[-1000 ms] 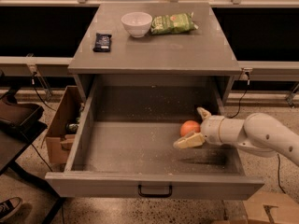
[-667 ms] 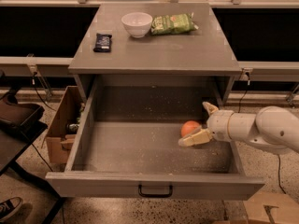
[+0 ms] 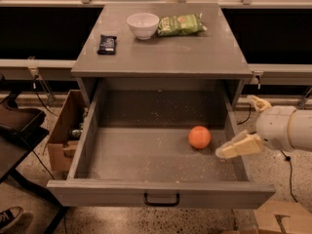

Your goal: Place orange into top drawer

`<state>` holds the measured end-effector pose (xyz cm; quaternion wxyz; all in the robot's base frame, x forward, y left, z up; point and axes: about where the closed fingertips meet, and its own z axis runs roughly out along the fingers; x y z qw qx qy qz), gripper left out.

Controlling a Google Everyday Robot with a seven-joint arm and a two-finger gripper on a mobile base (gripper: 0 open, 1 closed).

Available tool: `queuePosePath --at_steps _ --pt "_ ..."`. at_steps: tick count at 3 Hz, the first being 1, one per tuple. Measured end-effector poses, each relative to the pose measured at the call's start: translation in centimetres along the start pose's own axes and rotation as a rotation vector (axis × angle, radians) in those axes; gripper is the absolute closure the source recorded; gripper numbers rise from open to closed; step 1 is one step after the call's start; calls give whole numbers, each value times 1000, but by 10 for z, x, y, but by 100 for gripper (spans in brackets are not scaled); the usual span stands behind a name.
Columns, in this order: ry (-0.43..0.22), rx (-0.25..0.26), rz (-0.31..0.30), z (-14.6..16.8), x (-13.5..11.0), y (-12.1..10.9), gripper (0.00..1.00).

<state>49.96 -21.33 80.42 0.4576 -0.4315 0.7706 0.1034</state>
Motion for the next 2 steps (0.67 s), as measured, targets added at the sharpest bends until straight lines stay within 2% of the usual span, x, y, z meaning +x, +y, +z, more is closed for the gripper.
queuePosePath --at_steps 1,2 --pt "140 43 -63 -64 -10 3 0" --pt "270 90 -152 -81 -27 0 0"
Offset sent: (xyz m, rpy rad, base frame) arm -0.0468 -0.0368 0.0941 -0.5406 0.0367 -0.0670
